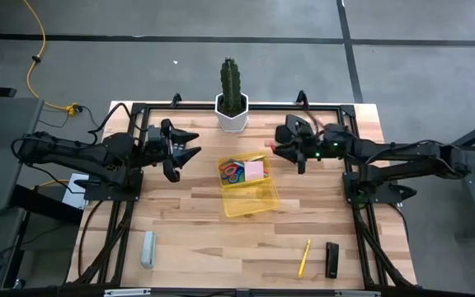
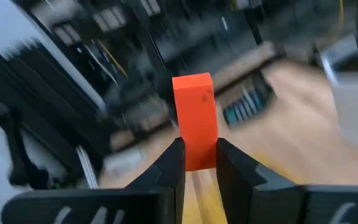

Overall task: Pack school essentials
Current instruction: Put the large orange eraser into the yellow supply box

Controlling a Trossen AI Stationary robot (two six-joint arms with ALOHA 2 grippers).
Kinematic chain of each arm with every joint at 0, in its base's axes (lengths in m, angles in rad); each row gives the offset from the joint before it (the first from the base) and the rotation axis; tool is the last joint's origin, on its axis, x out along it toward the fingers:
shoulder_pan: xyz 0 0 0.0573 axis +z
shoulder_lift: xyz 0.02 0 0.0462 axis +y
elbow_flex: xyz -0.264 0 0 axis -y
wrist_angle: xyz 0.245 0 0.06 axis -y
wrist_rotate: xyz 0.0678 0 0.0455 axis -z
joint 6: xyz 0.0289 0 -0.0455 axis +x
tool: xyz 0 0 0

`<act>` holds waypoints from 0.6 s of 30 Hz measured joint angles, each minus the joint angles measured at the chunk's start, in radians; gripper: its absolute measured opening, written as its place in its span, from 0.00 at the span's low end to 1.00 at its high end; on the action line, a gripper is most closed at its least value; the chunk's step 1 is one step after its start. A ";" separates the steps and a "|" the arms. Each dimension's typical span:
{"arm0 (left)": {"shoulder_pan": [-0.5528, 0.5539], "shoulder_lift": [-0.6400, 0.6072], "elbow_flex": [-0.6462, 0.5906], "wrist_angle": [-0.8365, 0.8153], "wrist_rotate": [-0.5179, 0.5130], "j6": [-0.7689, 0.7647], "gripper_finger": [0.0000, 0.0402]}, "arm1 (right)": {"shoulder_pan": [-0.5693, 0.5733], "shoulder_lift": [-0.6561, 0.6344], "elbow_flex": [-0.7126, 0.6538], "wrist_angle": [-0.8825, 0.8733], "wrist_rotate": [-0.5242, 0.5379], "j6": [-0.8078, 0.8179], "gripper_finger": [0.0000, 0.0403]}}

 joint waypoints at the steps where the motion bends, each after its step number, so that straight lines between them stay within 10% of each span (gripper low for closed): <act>1: 0.000 0.000 0.000 0.001 0.000 0.000 0.53 | 0.004 0.000 0.000 0.062 0.004 -0.001 0.14; 18: 0.000 0.000 0.000 0.000 0.000 0.000 0.53 | 0.006 0.000 0.001 0.251 0.015 -0.035 0.14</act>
